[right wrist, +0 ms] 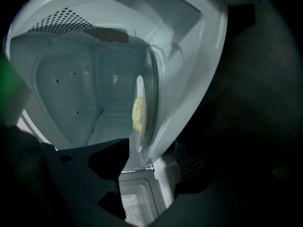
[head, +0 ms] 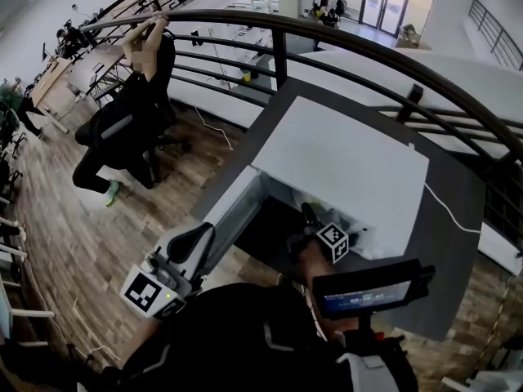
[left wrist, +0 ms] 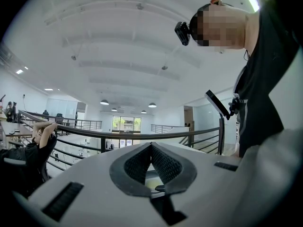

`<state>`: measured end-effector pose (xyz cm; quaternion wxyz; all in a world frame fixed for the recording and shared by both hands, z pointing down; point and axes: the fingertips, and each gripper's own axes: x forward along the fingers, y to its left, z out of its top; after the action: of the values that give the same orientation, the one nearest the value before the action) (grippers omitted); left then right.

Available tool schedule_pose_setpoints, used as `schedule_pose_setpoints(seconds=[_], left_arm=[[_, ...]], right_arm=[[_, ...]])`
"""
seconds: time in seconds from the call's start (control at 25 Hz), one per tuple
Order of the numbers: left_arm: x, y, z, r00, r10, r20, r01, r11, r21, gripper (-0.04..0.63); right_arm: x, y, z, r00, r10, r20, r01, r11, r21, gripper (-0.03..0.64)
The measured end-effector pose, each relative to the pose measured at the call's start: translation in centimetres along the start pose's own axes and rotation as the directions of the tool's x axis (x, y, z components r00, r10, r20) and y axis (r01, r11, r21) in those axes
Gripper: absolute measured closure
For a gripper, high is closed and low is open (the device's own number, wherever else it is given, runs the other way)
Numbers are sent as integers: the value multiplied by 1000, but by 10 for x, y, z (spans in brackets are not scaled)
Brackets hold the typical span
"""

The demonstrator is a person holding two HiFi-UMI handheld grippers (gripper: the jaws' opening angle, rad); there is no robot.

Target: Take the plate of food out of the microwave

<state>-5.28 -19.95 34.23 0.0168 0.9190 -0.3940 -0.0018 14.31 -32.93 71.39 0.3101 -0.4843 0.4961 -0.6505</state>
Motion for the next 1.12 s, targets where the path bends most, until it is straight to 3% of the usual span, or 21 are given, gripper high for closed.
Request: schedule_pose_setpoints(seconds=[0.56,1.12], left_arm=[[-6,2,0,999,24,-34,-24,1000,3,591],[-11,2,-1,998,44,-50,-44,999,3,591]], right_arm=[[3,-6,0,1000,-17,26,14,995,96,333],[2,-10,1,998,-39,55,32,992,122,334]])
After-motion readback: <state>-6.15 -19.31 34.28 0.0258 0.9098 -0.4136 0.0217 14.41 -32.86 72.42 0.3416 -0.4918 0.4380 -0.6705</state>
